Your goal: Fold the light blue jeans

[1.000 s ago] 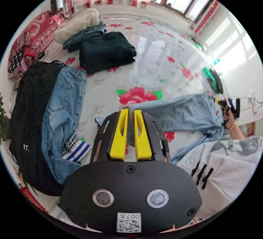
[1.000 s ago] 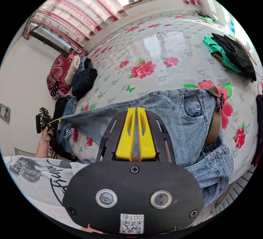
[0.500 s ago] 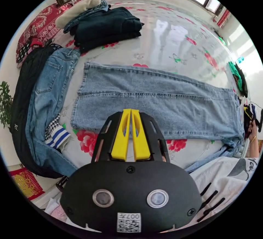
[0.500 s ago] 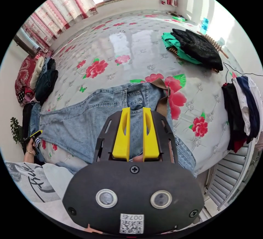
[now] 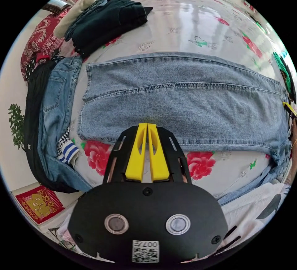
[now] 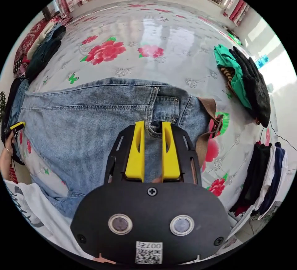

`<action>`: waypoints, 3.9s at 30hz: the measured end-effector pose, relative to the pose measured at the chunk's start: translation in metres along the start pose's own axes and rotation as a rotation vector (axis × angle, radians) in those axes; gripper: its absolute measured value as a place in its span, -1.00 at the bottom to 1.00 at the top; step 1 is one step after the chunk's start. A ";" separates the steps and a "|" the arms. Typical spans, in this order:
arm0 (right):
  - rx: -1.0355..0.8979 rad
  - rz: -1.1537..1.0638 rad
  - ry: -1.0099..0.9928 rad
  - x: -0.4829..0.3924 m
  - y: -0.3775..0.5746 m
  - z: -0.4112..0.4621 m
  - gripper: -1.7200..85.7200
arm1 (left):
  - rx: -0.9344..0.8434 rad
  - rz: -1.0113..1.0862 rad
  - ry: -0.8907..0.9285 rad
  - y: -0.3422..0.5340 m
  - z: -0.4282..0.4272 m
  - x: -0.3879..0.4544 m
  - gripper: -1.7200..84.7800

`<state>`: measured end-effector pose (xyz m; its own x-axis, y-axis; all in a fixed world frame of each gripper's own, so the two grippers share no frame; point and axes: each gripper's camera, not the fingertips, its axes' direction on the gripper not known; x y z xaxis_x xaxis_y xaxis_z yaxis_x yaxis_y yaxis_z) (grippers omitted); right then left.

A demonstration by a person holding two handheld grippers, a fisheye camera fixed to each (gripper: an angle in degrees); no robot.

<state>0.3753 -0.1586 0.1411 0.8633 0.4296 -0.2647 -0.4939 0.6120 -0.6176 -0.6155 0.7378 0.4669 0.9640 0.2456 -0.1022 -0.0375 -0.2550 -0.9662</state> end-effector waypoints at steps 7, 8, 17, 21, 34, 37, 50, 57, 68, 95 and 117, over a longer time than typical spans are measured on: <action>-0.062 0.123 0.013 0.091 -0.066 0.010 -0.84 | 0.041 0.164 -0.023 -0.095 -0.005 0.083 -0.98; -0.054 0.127 -0.016 0.097 -0.071 0.004 -0.84 | 0.029 0.179 -0.047 -0.099 -0.005 0.087 -0.98; 0.220 -0.146 -0.335 -0.025 0.007 -0.073 -0.86 | 0.078 0.092 0.079 0.004 -0.008 0.045 -0.98; 0.124 -0.449 -0.546 -0.128 0.043 -0.080 -0.85 | -0.025 -0.061 0.139 0.106 0.013 0.001 -0.98; -0.200 -1.376 -0.559 -0.414 0.134 -0.083 -0.89 | -0.119 -0.275 0.215 0.288 0.080 -0.042 -0.98; -0.262 -1.418 -0.445 -0.437 0.149 -0.069 -0.93 | -0.130 -0.292 0.242 0.304 0.094 -0.046 -0.98; -0.078 -1.253 -0.367 -0.438 0.148 -0.121 -0.97 | -0.056 -0.143 0.419 0.311 0.154 -0.081 -0.67; -0.130 -1.056 -0.406 -0.434 0.134 -0.122 -0.97 | -0.081 0.142 0.475 0.287 0.183 -0.056 -0.65; -0.070 -0.899 -0.304 -0.425 0.140 -0.125 -0.97 | -0.043 0.185 0.502 0.328 0.179 -0.081 -0.65; -0.166 -0.905 -0.665 -0.314 0.171 -0.130 -0.97 | 0.117 0.250 0.605 0.389 -0.019 -0.179 -0.96; 0.131 0.095 -0.452 -0.064 0.282 -0.112 -0.91 | 0.099 -0.168 0.351 0.253 0.059 -0.162 -0.89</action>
<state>0.1928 -0.0877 -0.0986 0.6967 0.7155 0.0514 -0.6021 0.6222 -0.5004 -0.7962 0.6886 0.2253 0.9896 -0.0628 0.1294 0.1194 -0.1430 -0.9825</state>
